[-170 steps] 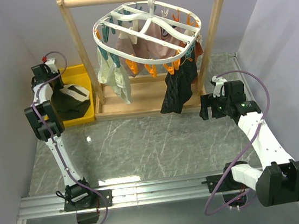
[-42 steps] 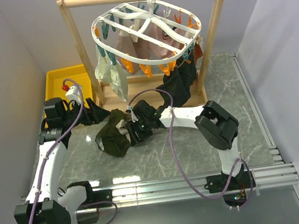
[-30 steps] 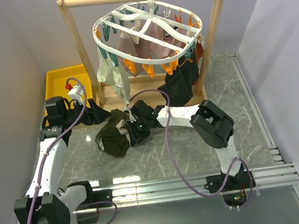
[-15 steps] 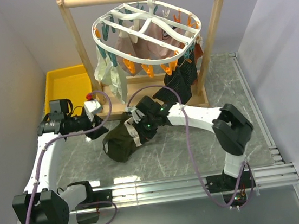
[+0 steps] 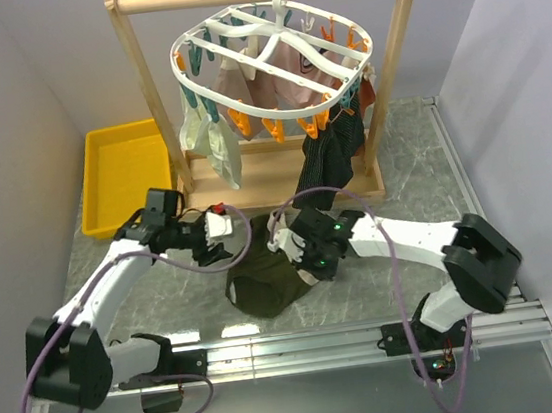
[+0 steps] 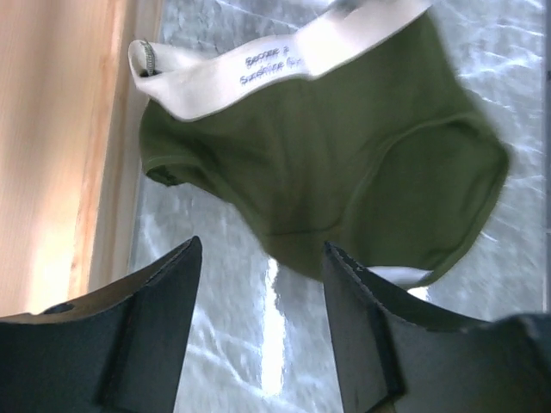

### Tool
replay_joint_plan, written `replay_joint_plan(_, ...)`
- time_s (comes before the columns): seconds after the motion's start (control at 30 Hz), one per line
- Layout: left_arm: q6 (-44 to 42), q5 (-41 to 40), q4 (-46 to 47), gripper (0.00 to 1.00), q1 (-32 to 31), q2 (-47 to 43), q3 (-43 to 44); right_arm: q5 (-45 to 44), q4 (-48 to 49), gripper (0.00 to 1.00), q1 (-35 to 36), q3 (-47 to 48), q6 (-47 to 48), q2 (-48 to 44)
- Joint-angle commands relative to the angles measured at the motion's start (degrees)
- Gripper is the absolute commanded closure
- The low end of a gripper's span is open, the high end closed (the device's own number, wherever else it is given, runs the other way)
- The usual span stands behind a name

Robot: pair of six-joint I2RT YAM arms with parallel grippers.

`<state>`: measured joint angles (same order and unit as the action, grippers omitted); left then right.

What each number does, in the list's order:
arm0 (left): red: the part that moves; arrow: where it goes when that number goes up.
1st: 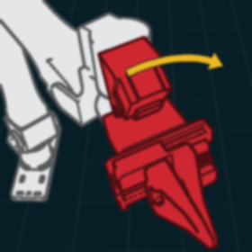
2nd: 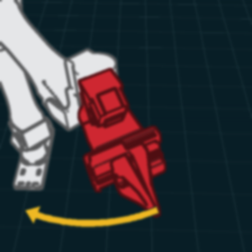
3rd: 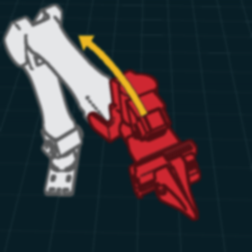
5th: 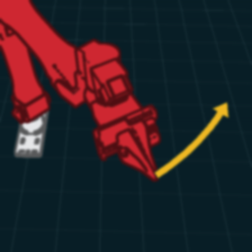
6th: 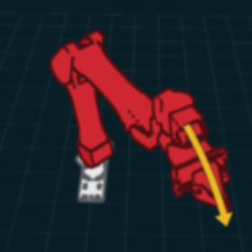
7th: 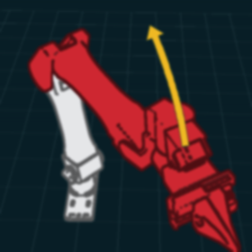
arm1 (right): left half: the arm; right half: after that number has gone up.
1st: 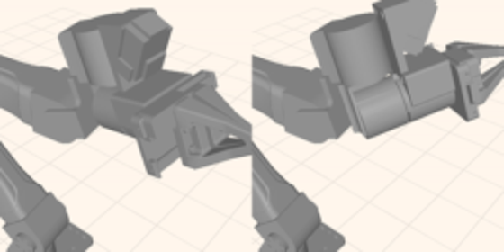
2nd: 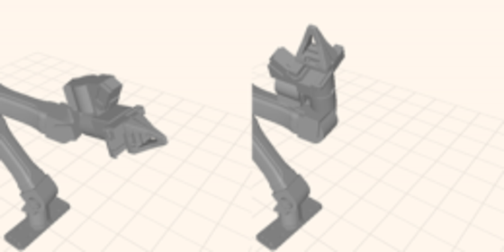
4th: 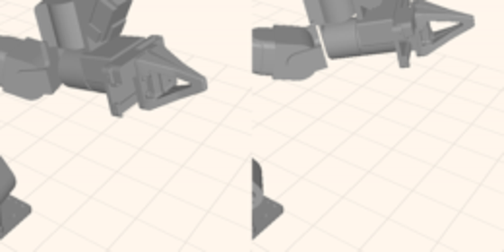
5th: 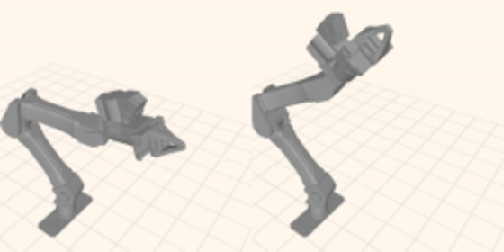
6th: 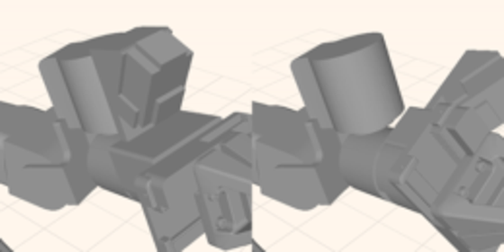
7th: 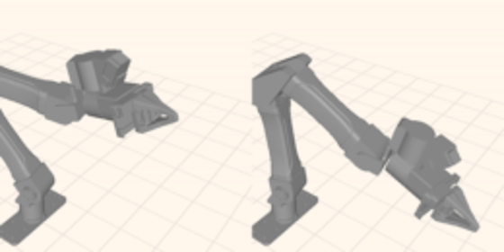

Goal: Clip the underwear to the hanger

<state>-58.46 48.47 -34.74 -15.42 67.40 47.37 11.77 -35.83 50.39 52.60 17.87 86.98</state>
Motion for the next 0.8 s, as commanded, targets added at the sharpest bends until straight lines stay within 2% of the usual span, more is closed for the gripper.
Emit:
replay_joint_plan(0.0,4.83,-3.28,11.52,0.36,-3.82,4.75,0.97,-6.92,0.15,1.00,0.32,-3.46,7.53,-8.04)
replay_joint_plan(0.2,6.51,-9.36,18.13,0.37,-11.03,12.40,0.78,-9.48,0.59,1.00,-0.20,-9.18,10.79,-14.99)
replay_joint_plan(0.47,8.09,-13.39,16.28,0.52,-18.93,23.82,4.22,-10.19,0.59,1.00,-2.05,-10.24,9.99,-16.49)
replay_joint_plan(0.6,5.37,-17.86,12.77,0.63,-21.49,25.76,5.01,-10.10,0.59,1.00,-3.81,-11.55,10.69,-17.54)
replay_joint_plan(0.77,0.45,-20.87,3.04,0.80,-24.04,27.00,4.66,-10.36,0.41,1.00,-5.48,-12.52,11.93,-18.51)
